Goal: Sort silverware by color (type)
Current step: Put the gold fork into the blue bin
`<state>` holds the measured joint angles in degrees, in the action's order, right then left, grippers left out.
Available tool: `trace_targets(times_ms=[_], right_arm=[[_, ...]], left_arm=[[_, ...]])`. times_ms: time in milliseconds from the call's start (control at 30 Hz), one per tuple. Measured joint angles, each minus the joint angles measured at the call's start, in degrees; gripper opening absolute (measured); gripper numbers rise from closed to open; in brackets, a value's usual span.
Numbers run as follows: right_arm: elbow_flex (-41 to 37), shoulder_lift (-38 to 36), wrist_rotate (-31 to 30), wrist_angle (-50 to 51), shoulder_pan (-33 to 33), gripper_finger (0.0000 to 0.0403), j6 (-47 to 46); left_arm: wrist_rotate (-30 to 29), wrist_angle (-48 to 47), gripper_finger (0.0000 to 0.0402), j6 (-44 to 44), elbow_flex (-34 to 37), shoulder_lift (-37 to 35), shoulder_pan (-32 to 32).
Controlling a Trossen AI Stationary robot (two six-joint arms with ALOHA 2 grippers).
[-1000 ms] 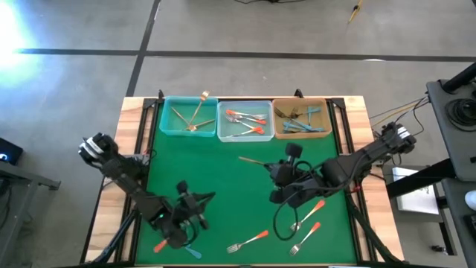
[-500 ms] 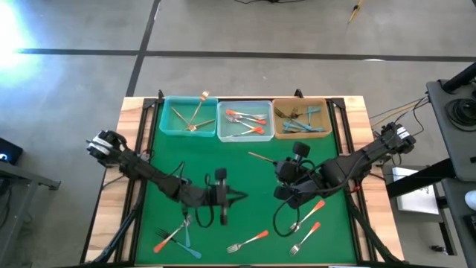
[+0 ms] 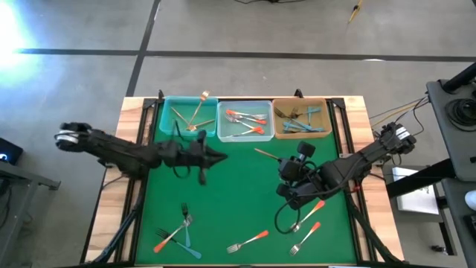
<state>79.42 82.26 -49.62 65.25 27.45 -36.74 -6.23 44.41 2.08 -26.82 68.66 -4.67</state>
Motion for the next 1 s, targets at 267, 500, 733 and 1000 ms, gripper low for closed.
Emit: trace_targets(times_ms=[267, 500, 733, 1000], right_arm=[[-0.6, 0.0, -5.5, -5.9, -0.1, 0.0013, 2.0], [-2.5, 0.0, -9.1, -15.2, -1.8, 0.0013, 5.0], [-4.1, 0.0, -8.3, -16.2, -4.4, 0.0013, 5.3], [-4.1, -0.1, -7.4, -16.1, -4.9, 0.0013, 7.1]], left_arm=[[10.2, 22.2, 0.0000, 6.9, 8.3, 1.3, 6.2], [11.9, 20.7, 0.0001, 4.4, 0.4, 9.6, 6.1], [27.6, 12.3, 0.0049, 2.3, -11.2, 15.8, 6.0], [27.8, -12.2, 0.0115, -6.4, -22.5, 15.7, 5.9]])
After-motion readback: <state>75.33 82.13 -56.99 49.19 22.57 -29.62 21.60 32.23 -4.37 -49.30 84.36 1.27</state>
